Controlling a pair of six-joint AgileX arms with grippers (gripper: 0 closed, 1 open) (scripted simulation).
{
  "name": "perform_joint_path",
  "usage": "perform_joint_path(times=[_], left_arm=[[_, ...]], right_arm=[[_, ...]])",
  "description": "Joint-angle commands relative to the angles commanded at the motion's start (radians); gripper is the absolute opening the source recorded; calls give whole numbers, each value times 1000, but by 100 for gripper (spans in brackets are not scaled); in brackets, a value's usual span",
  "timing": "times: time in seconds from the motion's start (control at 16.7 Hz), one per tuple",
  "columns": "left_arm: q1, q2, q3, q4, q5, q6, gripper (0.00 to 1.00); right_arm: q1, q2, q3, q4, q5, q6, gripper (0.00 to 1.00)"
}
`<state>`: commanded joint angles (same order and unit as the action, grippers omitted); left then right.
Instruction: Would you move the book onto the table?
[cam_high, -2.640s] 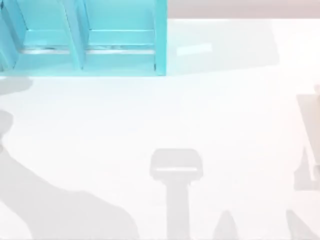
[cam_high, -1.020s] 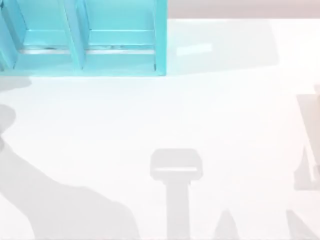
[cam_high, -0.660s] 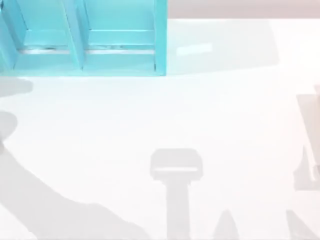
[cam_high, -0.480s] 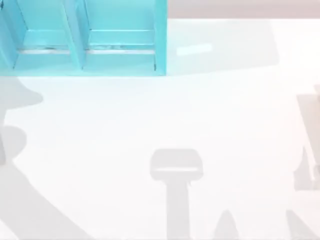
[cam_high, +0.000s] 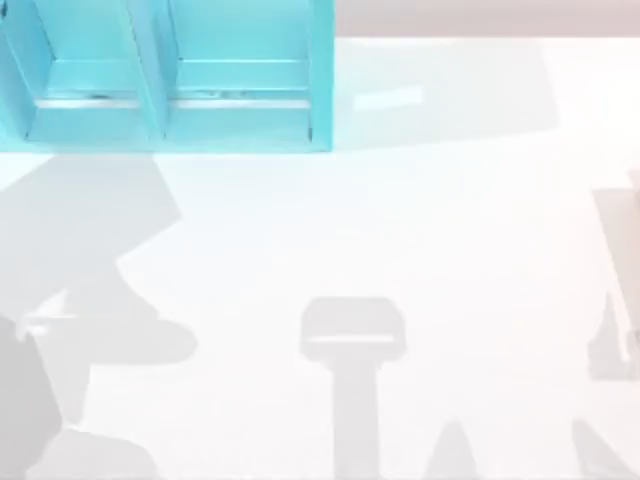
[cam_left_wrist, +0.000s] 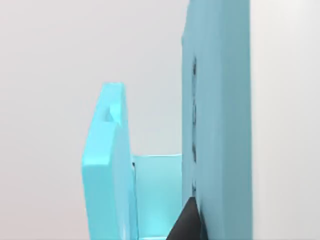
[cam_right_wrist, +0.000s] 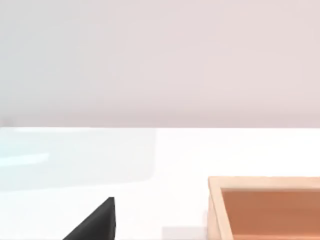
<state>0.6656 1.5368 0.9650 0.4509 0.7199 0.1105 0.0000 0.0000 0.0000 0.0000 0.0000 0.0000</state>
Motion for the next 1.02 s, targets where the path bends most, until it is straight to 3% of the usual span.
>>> perform_joint_path(times=[0.24,0.6,0.78,1.02], left_arm=[[39,-107,-59,-72,38,6,0],[29,-103,-57,-70,29,-1,0],[-34,-108,-35,-68,-45,-87,0],[-216,-105,12,-77,-236,-329,0]], right_arm=[[0,0,0,0,0,0,100],[0,0,0,0,0,0,100],[0,0,0,0,0,0,100],[0,0,0,0,0,0,100]])
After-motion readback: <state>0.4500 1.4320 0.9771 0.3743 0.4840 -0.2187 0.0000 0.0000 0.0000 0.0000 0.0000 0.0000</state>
